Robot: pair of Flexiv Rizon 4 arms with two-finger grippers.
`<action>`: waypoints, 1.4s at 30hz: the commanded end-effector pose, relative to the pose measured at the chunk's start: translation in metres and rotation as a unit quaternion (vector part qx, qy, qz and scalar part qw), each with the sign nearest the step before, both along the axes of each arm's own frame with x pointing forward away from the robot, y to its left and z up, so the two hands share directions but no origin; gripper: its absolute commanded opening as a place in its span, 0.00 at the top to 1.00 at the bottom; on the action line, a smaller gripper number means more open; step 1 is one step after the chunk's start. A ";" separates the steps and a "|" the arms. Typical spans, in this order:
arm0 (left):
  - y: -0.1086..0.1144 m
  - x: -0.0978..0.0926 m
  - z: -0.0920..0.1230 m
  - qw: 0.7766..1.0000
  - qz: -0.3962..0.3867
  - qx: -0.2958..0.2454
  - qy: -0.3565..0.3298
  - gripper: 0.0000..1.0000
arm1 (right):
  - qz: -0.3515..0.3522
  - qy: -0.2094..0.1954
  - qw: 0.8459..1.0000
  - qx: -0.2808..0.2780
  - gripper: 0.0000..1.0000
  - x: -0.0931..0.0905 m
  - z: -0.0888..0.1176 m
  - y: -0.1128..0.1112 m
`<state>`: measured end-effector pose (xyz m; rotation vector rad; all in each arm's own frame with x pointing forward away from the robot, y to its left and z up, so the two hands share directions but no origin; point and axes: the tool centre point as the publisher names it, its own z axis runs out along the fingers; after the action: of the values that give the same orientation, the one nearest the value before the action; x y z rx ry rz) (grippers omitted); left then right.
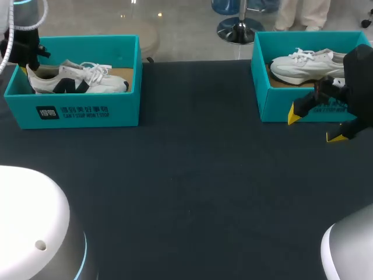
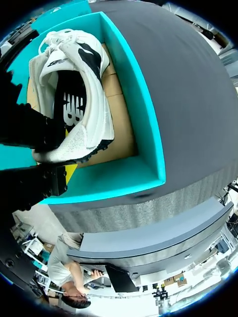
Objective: Take the shoe out of the shoebox, open the shoe tongue, remove and reinsert the insole, then place the shoe into the shoebox
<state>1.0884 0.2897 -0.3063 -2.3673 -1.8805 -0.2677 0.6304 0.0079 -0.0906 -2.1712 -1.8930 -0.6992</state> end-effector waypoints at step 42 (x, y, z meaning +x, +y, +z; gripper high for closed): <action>0.009 -0.026 -0.048 1.000 -0.004 -0.012 -0.008 0.56 | 0.001 0.004 1.000 -0.001 0.00 0.003 0.001 0.001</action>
<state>1.0650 0.2970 -0.3565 -2.3908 -1.8907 -0.2619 0.6304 0.0079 -0.0906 -2.1713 -1.8930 -0.6990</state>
